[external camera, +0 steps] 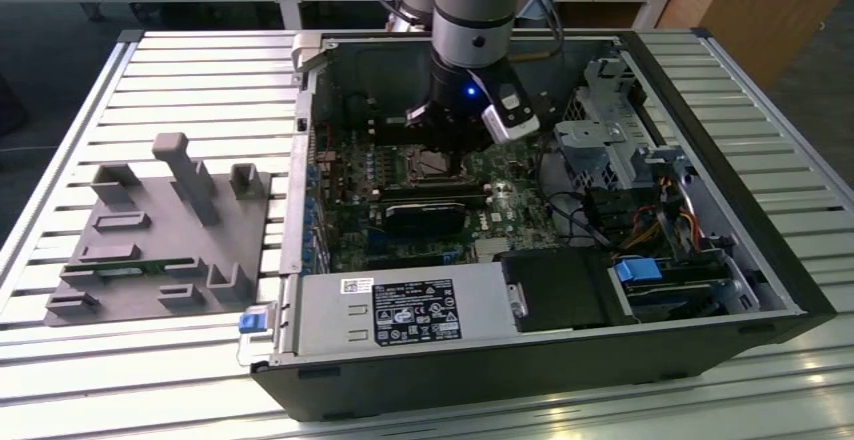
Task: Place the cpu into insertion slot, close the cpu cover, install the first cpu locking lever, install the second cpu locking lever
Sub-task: 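Install the second cpu locking lever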
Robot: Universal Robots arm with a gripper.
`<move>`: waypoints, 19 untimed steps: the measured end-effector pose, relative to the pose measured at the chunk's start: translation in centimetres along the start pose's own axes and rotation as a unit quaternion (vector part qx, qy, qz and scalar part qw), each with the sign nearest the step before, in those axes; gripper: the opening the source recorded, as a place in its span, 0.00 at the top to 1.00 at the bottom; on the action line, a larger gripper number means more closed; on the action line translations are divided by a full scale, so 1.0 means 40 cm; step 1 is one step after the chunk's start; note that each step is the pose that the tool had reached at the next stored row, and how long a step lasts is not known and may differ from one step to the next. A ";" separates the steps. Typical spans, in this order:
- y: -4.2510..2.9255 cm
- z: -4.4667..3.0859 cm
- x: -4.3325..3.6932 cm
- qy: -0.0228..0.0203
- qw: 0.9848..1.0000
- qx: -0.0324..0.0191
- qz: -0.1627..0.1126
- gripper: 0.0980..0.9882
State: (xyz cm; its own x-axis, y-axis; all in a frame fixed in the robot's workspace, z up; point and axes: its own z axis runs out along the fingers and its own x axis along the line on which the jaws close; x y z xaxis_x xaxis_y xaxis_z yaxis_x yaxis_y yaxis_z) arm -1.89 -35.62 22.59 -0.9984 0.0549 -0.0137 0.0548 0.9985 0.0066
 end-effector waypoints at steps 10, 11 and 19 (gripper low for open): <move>-0.009 0.000 0.043 0.001 1.000 -0.011 0.000 0.99; -0.011 0.000 0.043 0.001 1.000 -0.020 0.000 0.99; -0.037 0.000 0.048 0.002 0.999 -0.043 0.001 0.99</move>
State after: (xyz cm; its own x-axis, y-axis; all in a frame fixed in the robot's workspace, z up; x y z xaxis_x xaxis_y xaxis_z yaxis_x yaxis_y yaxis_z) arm -3.90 -36.98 22.57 -0.9984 0.0558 -0.0090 0.0548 0.9942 0.0923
